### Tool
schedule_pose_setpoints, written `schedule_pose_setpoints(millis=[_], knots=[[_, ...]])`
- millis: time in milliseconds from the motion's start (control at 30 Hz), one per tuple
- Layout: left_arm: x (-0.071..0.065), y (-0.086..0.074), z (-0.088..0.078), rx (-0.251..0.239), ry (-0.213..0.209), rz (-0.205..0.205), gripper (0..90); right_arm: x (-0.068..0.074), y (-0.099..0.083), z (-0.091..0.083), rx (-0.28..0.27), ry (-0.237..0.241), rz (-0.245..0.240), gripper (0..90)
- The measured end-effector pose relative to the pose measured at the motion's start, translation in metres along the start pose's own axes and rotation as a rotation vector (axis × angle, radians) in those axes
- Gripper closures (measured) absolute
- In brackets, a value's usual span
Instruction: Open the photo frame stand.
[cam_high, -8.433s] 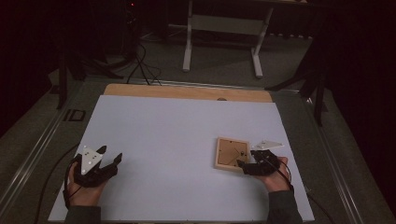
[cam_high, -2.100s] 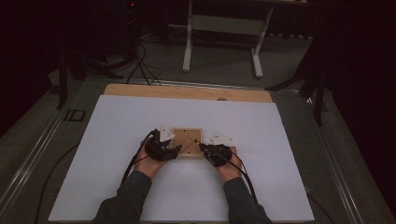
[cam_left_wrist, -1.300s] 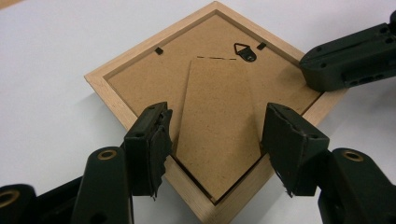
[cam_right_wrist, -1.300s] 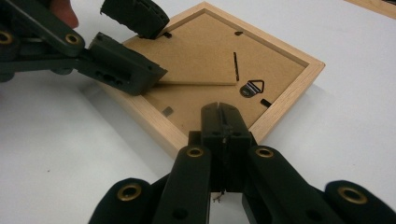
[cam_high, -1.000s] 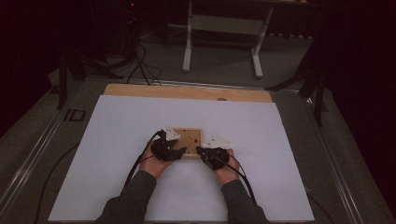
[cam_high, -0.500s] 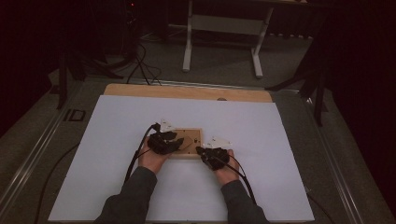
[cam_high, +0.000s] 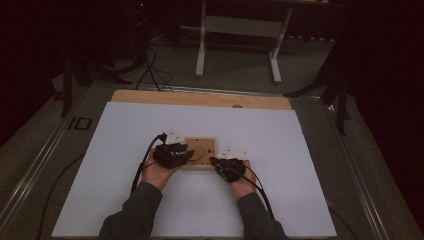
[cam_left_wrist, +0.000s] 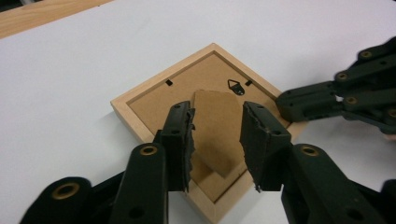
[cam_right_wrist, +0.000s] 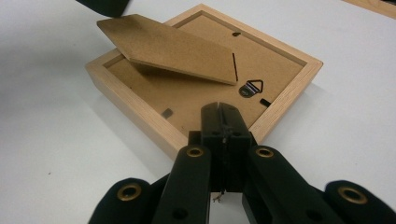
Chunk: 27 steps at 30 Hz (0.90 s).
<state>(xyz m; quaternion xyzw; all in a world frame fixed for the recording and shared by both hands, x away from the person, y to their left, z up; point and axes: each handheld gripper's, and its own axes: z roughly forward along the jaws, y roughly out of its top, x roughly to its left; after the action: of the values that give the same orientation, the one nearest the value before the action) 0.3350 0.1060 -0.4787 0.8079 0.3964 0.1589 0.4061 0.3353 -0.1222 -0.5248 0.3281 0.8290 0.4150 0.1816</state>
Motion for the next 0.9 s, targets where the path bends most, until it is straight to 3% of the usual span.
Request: schedule_pose_setpoints(millis=[167, 200, 267, 567, 600, 900], knots=[[-0.003, -0.008, -0.006, 0.025, 0.017, 0.037, 76.4, 0.000, 0.000, 0.000, 0.000, 0.002, 0.000, 89.9], [-0.003, -0.012, -0.008, 0.035, 0.016, 0.038, 85.1, 0.000, 0.000, 0.000, 0.000, 0.000, 0.000, 89.9], [-0.003, -0.015, -0.008, 0.048, 0.013, 0.031, 89.2, 0.000, 0.000, 0.000, -0.001, 0.000, 0.001, 89.9], [-0.003, -0.026, -0.006, 0.094, 0.028, 0.041, 89.6, 0.000, 0.000, 0.000, -0.003, -0.001, -0.001, 89.9], [-0.002, -0.028, -0.003, 0.103, 0.026, 0.027, 89.5, 0.000, 0.000, 0.000, -0.003, -0.003, -0.002, 89.9], [-0.003, -0.021, 0.007, 0.092, -0.003, 0.008, 89.2, 0.000, 0.000, 0.000, -0.004, -0.001, -0.002, 89.9]])
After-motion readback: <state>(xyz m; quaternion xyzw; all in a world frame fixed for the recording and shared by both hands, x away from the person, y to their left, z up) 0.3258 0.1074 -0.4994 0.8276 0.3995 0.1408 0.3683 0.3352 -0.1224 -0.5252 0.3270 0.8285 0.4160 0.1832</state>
